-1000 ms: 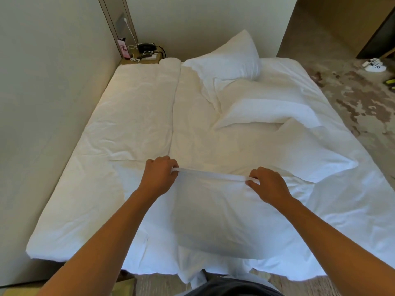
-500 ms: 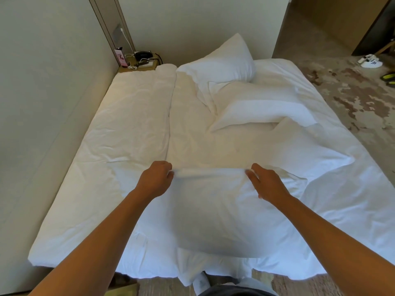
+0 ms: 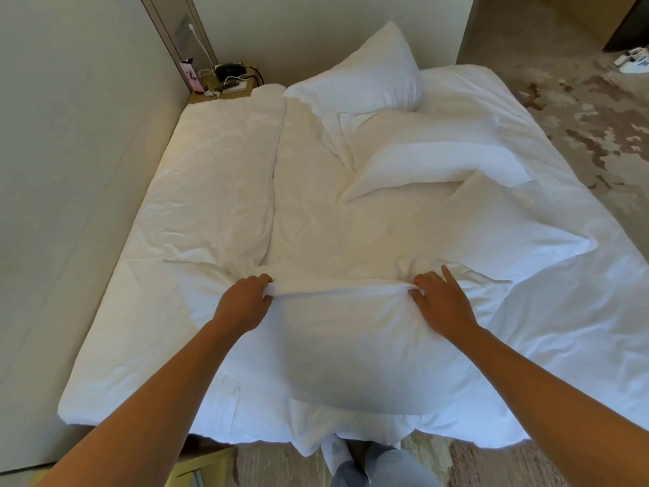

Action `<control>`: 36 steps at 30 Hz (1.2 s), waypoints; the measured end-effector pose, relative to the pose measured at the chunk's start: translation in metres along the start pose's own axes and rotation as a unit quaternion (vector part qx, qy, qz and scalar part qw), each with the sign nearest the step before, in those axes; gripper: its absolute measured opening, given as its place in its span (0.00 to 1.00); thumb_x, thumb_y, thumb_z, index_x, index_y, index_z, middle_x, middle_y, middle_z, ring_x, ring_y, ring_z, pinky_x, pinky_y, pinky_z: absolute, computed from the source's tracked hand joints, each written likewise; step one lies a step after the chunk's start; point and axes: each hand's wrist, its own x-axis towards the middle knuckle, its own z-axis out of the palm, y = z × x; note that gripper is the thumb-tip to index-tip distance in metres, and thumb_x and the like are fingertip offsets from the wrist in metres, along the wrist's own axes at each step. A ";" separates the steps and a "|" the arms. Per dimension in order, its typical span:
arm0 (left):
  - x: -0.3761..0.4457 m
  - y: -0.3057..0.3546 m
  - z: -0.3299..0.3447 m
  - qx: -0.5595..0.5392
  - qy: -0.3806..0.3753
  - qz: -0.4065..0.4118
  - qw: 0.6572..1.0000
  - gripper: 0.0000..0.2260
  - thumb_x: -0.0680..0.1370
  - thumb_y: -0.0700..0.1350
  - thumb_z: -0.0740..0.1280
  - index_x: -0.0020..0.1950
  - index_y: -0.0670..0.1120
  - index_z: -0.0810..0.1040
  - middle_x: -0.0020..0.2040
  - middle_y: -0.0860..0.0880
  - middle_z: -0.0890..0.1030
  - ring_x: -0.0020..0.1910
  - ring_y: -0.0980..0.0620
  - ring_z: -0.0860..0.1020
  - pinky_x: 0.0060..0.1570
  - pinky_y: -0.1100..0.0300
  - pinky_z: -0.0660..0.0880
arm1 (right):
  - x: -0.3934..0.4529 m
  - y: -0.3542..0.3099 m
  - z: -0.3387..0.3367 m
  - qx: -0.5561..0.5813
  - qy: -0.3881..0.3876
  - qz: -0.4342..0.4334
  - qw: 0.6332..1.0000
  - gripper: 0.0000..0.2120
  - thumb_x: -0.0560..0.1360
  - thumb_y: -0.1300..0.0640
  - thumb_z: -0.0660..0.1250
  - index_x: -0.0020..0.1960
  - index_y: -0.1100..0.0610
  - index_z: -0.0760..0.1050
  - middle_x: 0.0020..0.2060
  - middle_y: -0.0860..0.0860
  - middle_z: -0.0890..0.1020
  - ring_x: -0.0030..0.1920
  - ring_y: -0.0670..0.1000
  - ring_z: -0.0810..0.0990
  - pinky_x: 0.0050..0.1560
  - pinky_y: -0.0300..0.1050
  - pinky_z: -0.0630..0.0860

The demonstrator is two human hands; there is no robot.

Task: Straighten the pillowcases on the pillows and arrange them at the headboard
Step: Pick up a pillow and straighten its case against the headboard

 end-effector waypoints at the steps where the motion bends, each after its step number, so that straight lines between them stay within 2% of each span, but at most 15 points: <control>1: 0.001 0.002 0.001 0.005 0.007 -0.008 1.000 0.15 0.83 0.48 0.64 0.68 0.45 0.76 0.58 0.44 0.83 0.56 0.42 0.81 0.56 0.48 0.78 | 0.000 -0.001 0.000 0.038 0.005 0.010 0.999 0.10 0.84 0.52 0.65 0.57 0.57 0.80 0.48 0.53 0.84 0.52 0.58 0.84 0.65 0.51 0.76; 2: 0.001 0.004 0.001 0.008 0.016 -0.015 1.000 0.13 0.83 0.47 0.64 0.65 0.44 0.77 0.55 0.44 0.84 0.53 0.41 0.82 0.53 0.48 0.78 | 0.000 -0.003 -0.001 0.075 0.002 0.022 0.997 0.09 0.85 0.51 0.62 0.56 0.55 0.77 0.44 0.50 0.82 0.47 0.56 0.83 0.53 0.48 0.78; 3: 0.001 0.006 0.001 0.011 0.025 -0.025 0.999 0.10 0.83 0.47 0.63 0.61 0.44 0.78 0.51 0.44 0.84 0.50 0.41 0.82 0.49 0.49 0.78 | 0.002 -0.003 -0.001 0.103 -0.003 0.030 0.994 0.09 0.85 0.49 0.60 0.54 0.52 0.74 0.41 0.47 0.81 0.41 0.53 0.82 0.44 0.45 0.76; 4: 0.002 0.008 0.001 0.014 0.034 -0.034 0.999 0.09 0.83 0.46 0.62 0.56 0.43 0.78 0.47 0.44 0.84 0.46 0.41 0.82 0.44 0.51 0.77 | 0.003 -0.003 -0.002 0.123 -0.004 0.031 0.992 0.08 0.85 0.48 0.58 0.52 0.50 0.71 0.37 0.44 0.79 0.36 0.49 0.80 0.39 0.44 0.74; 6: 0.003 0.011 0.001 0.018 0.045 -0.058 0.997 0.08 0.84 0.46 0.60 0.50 0.43 0.75 0.40 0.44 0.81 0.39 0.41 0.79 0.38 0.53 0.74 | 0.008 -0.003 -0.003 0.142 0.004 0.026 0.990 0.07 0.85 0.47 0.58 0.50 0.47 0.67 0.32 0.42 0.76 0.32 0.42 0.77 0.34 0.43 0.75; 9: 0.004 0.013 0.000 0.021 0.058 -0.080 0.995 0.09 0.84 0.45 0.59 0.48 0.43 0.73 0.36 0.45 0.79 0.35 0.41 0.77 0.36 0.53 0.73 | 0.012 -0.003 -0.007 0.161 0.013 0.019 0.987 0.07 0.85 0.49 0.61 0.49 0.46 0.66 0.28 0.43 0.74 0.29 0.41 0.76 0.30 0.43 0.75; 13: 0.000 0.012 -0.005 0.001 0.106 -0.107 0.989 0.09 0.85 0.44 0.58 0.53 0.43 0.76 0.40 0.42 0.83 0.39 0.39 0.81 0.39 0.49 0.77 | 0.018 -0.012 -0.026 0.177 0.017 -0.008 0.984 0.08 0.85 0.48 0.63 0.47 0.44 0.68 0.27 0.43 0.74 0.28 0.42 0.75 0.29 0.41 0.73; 15: -0.003 0.009 -0.011 -0.008 0.123 -0.121 0.985 0.11 0.85 0.45 0.57 0.56 0.43 0.77 0.42 0.42 0.84 0.40 0.39 0.81 0.40 0.50 0.77 | 0.023 -0.020 -0.041 0.179 0.026 -0.030 0.983 0.08 0.84 0.47 0.63 0.47 0.44 0.68 0.25 0.43 0.72 0.27 0.43 0.73 0.29 0.40 0.72; 20: -0.015 -0.003 -0.039 -0.048 0.171 -0.119 0.977 0.11 0.85 0.44 0.58 0.52 0.43 0.78 0.43 0.43 0.84 0.42 0.39 0.82 0.42 0.50 0.78 | 0.035 -0.053 -0.079 0.165 0.059 -0.068 0.982 0.09 0.84 0.47 0.63 0.45 0.46 0.71 0.26 0.43 0.73 0.28 0.43 0.75 0.30 0.40 0.72; 24: -0.030 -0.019 -0.076 -0.073 0.228 -0.102 0.966 0.11 0.85 0.44 0.59 0.55 0.42 0.80 0.46 0.42 0.86 0.46 0.38 0.83 0.44 0.51 0.77 | 0.047 -0.093 -0.112 0.143 0.123 -0.086 0.978 0.10 0.85 0.47 0.63 0.45 0.46 0.70 0.26 0.42 0.72 0.28 0.40 0.74 0.29 0.36 0.67; 27: -0.046 -0.038 -0.113 -0.094 0.279 -0.093 0.951 0.11 0.85 0.45 0.59 0.53 0.44 0.80 0.47 0.42 0.86 0.47 0.38 0.83 0.43 0.54 0.73 | 0.059 -0.137 -0.143 0.152 0.182 -0.090 0.967 0.11 0.84 0.48 0.63 0.44 0.47 0.69 0.26 0.43 0.71 0.32 0.41 0.76 0.31 0.34 0.62; 32: -0.086 -0.085 -0.169 -0.094 0.351 -0.092 0.927 0.12 0.85 0.46 0.59 0.55 0.44 0.82 0.50 0.41 0.86 0.47 0.38 0.82 0.43 0.55 0.71 | 0.083 -0.230 -0.177 0.184 0.229 -0.095 0.951 0.12 0.84 0.48 0.63 0.43 0.50 0.72 0.30 0.46 0.75 0.32 0.44 0.75 0.34 0.40 0.67; 36: -0.119 -0.128 -0.193 -0.087 0.365 -0.100 0.922 0.12 0.85 0.46 0.58 0.52 0.46 0.81 0.44 0.44 0.85 0.42 0.41 0.80 0.41 0.54 0.75 | 0.093 -0.300 -0.178 0.206 0.248 -0.094 0.942 0.11 0.85 0.52 0.63 0.47 0.55 0.77 0.38 0.49 0.81 0.38 0.51 0.78 0.43 0.48 0.76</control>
